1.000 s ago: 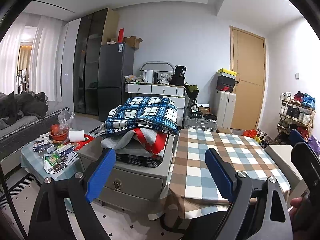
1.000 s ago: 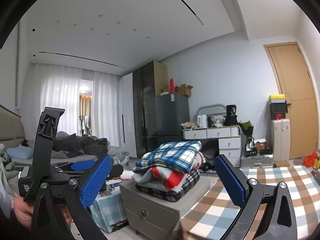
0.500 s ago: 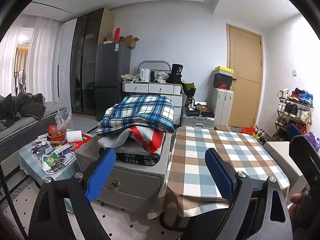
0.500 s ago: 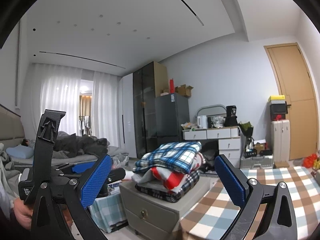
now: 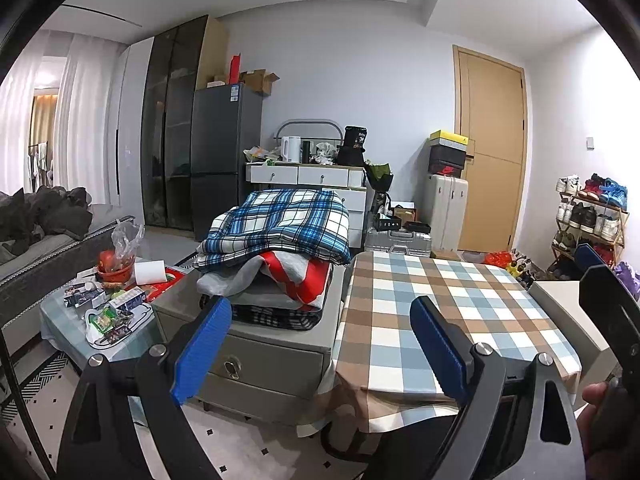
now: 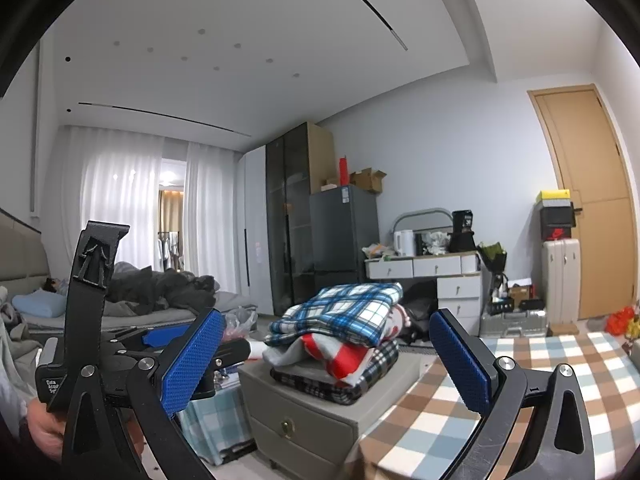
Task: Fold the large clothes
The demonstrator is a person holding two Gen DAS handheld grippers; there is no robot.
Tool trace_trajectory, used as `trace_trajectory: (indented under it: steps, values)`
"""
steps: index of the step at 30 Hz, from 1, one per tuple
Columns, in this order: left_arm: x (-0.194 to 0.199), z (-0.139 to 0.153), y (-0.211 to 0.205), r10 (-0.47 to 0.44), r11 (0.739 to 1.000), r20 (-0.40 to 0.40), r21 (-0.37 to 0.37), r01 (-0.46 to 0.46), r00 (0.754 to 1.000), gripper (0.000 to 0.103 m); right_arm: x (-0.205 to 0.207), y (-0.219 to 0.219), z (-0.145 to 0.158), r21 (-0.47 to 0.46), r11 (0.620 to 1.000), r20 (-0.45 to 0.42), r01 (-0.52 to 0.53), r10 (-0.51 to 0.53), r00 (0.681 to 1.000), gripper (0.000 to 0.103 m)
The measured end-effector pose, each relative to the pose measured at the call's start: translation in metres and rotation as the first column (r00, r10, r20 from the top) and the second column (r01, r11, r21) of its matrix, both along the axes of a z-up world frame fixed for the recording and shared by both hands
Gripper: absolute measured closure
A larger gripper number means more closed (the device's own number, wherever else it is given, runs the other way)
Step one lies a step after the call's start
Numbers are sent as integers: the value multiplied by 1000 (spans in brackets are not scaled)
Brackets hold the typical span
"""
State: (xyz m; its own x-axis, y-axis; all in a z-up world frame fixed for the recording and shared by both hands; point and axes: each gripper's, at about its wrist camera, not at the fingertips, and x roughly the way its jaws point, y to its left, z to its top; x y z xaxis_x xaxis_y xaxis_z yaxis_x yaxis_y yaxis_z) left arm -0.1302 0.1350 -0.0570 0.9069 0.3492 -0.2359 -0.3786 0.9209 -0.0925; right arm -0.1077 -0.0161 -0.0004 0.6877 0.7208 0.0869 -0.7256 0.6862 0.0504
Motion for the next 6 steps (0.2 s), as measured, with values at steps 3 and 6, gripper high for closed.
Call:
trace_trajectory:
  steps: [3, 6]
  values:
    - [1, -1, 2, -6, 1000, -3, -11, 6, 1000, 15, 0, -2, 0, 0, 1000, 3, 4, -4, 1000, 0]
    - [3, -3, 3, -8, 1000, -9, -7, 8, 1000, 15, 3, -6, -1, 5, 1000, 3, 6, -6, 1000, 0]
